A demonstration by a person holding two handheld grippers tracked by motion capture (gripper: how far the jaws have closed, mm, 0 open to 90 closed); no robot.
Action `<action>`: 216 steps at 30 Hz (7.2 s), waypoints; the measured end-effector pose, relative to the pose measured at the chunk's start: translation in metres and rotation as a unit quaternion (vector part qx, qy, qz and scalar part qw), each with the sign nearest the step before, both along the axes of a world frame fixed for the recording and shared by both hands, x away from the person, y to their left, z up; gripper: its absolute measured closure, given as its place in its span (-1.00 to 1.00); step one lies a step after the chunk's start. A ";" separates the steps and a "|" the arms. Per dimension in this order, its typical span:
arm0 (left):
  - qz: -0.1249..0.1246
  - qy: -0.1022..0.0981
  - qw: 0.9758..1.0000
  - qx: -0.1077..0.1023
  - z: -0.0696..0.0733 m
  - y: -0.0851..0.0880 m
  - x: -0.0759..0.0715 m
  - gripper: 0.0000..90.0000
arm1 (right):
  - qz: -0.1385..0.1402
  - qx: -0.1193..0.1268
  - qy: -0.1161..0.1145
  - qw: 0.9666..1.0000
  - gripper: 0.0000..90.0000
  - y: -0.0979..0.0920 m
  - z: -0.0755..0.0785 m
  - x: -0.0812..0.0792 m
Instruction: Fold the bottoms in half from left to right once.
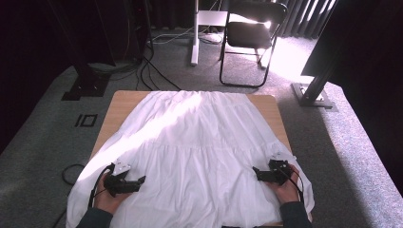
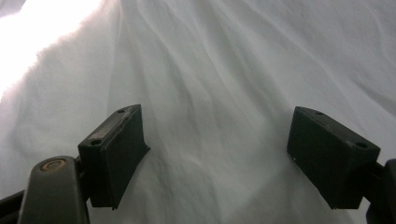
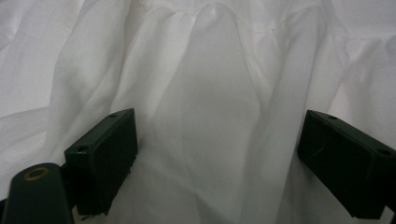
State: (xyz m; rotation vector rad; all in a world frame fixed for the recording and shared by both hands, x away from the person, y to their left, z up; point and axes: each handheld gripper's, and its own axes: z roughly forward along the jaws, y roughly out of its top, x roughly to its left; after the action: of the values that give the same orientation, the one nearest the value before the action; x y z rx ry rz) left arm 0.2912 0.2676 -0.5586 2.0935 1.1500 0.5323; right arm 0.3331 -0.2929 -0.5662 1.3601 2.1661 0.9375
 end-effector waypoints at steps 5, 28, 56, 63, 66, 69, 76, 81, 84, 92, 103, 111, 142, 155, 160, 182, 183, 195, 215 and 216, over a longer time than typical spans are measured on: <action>0.012 -0.002 1.000 0.000 0.000 -0.001 0.000 -0.52 | -0.001 0.000 0.000 1.000 -0.75 0.000 0.000 0.000; 0.201 -0.009 0.979 0.004 0.020 0.108 0.015 -0.57 | -0.029 0.005 -0.010 1.000 -0.54 0.007 0.000 -0.022; 0.238 0.003 0.967 0.091 0.031 0.130 0.037 0.96 | -0.033 0.010 -0.009 0.999 -0.50 0.028 0.000 -0.050; 0.307 -0.015 0.947 0.097 0.050 0.172 0.033 0.96 | -0.020 0.009 -0.008 1.000 -0.50 0.037 0.000 -0.043; 0.334 -0.017 0.938 0.096 0.054 0.186 0.026 0.96 | -0.008 0.009 -0.009 1.000 -0.50 0.047 0.000 -0.038; 0.327 -0.029 0.941 0.079 0.062 0.183 0.018 0.96 | 0.008 0.006 -0.009 1.000 -0.50 0.060 0.001 -0.035; 0.259 -0.072 0.963 0.030 0.092 0.150 0.012 0.95 | 0.023 0.008 -0.010 1.000 -0.50 0.068 0.001 -0.034; 0.167 -0.099 0.981 -0.026 0.122 0.108 0.010 0.95 | 0.017 0.006 -0.012 1.000 -0.30 0.066 0.003 -0.037; 0.119 -0.109 0.986 -0.048 0.137 0.083 0.011 0.95 | 0.010 0.004 -0.037 0.999 -0.20 0.058 0.012 -0.043; -0.032 -0.158 0.984 -0.073 0.189 -0.015 0.017 0.95 | -0.025 -0.015 -0.057 0.998 -0.14 -0.009 0.033 -0.062; -0.228 -0.133 0.958 -0.109 0.191 -0.198 0.040 0.95 | -0.052 -0.004 0.010 0.999 -0.08 -0.041 0.005 -0.073; -0.309 -0.034 0.945 -0.102 0.140 -0.291 0.049 0.43 | -0.085 -0.023 -0.013 0.996 0.07 -0.035 0.014 -0.073; -0.070 0.077 0.994 -0.037 0.014 -0.102 0.041 0.68 | 0.012 -0.001 0.058 0.998 0.84 0.087 0.042 0.019; -0.096 -0.069 0.992 -0.041 0.099 -0.164 0.013 0.30 | -0.091 0.011 -0.109 0.990 0.93 0.006 0.127 -0.014; -0.137 -0.006 0.990 -0.029 0.062 -0.186 0.021 0.17 | -0.108 -0.027 0.008 0.994 0.88 -0.023 0.064 0.013; 0.016 -0.001 0.990 0.139 0.021 -0.127 0.111 0.43 | -0.011 -0.025 0.073 0.997 0.76 0.052 0.024 0.045; 0.017 0.003 0.991 0.133 0.022 -0.121 0.115 0.43 | -0.011 -0.025 0.073 0.997 0.76 0.052 0.024 0.045; -0.005 0.003 0.997 0.083 0.033 -0.107 0.097 0.19 | -0.089 -0.042 0.027 0.995 0.44 0.033 0.031 0.062; -0.004 -0.031 1.000 0.002 0.052 -0.039 -0.030 0.00 | 0.073 0.013 0.006 0.997 -0.06 0.110 0.052 0.089; -0.007 -0.031 0.999 0.002 0.051 -0.038 -0.035 0.00 | 0.074 0.014 0.008 0.997 -0.07 0.113 0.050 0.092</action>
State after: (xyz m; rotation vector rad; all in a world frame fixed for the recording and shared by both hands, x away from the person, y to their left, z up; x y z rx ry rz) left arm 0.2562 0.2301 -0.5072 2.0723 1.0994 0.5899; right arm 0.4251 -0.1798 -0.5158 1.2375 2.3004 1.0188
